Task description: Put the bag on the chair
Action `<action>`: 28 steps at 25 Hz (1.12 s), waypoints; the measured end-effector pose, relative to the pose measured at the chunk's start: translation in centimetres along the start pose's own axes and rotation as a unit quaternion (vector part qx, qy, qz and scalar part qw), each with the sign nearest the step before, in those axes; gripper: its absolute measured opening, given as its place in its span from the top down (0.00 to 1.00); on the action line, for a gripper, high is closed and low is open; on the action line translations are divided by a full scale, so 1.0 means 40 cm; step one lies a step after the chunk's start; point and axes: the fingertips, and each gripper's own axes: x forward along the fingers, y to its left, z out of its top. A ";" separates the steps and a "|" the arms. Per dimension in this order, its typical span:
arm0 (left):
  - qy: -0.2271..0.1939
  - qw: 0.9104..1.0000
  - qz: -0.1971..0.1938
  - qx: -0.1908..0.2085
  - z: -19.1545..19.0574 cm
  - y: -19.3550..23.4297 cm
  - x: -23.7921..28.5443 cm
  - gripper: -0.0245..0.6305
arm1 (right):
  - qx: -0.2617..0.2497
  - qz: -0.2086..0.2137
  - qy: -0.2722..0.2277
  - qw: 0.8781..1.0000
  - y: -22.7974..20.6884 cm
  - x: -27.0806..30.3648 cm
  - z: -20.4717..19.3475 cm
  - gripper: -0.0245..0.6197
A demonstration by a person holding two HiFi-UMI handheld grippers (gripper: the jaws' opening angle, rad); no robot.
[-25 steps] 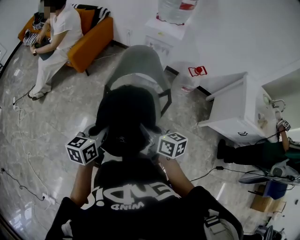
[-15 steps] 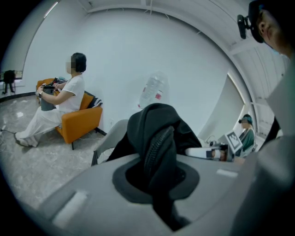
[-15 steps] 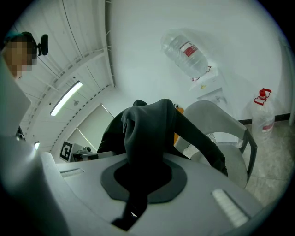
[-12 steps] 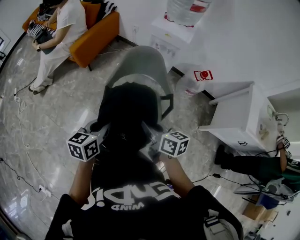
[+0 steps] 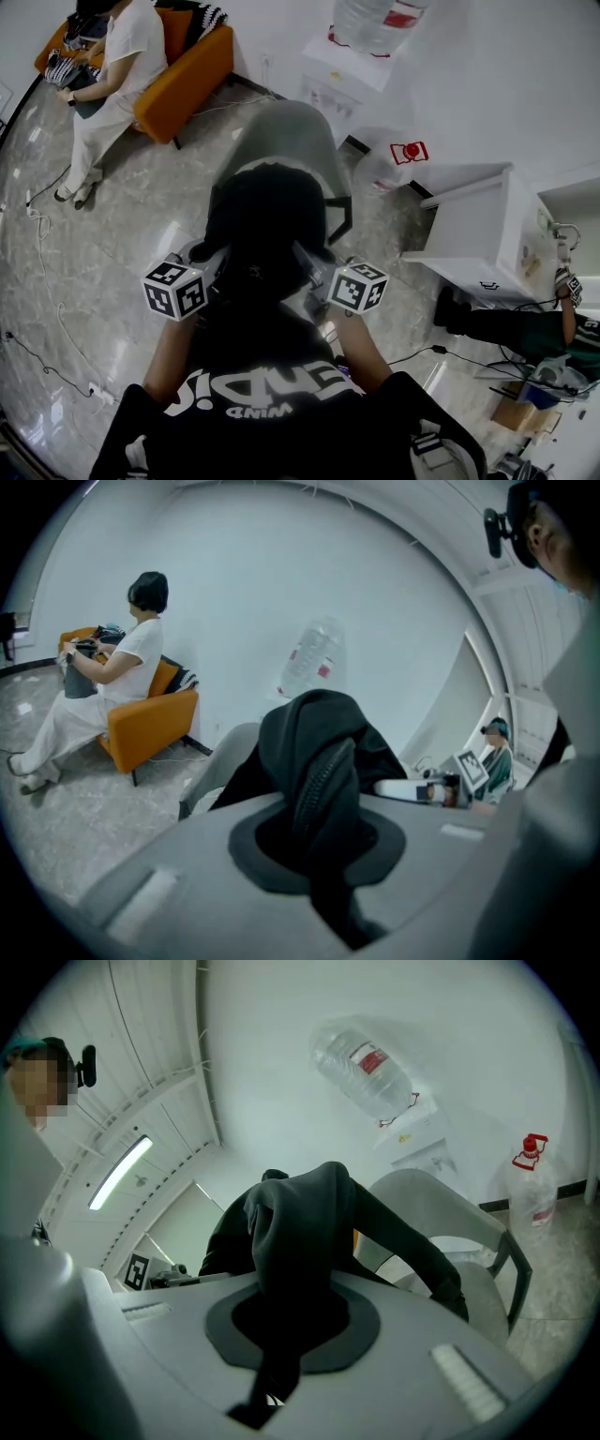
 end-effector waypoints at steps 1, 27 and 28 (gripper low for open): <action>0.002 1.000 -0.005 0.001 0.012 0.010 0.006 0.93 | 0.002 -0.003 -0.003 1.000 -0.002 0.012 0.011 0.95; 0.045 0.999 -0.024 -0.010 0.188 0.234 0.276 0.93 | 0.018 -0.041 -0.009 0.999 -0.218 0.263 0.230 0.95; 0.045 0.999 -0.021 -0.013 0.189 0.242 0.284 0.93 | 0.019 -0.040 -0.006 0.999 -0.229 0.273 0.234 0.95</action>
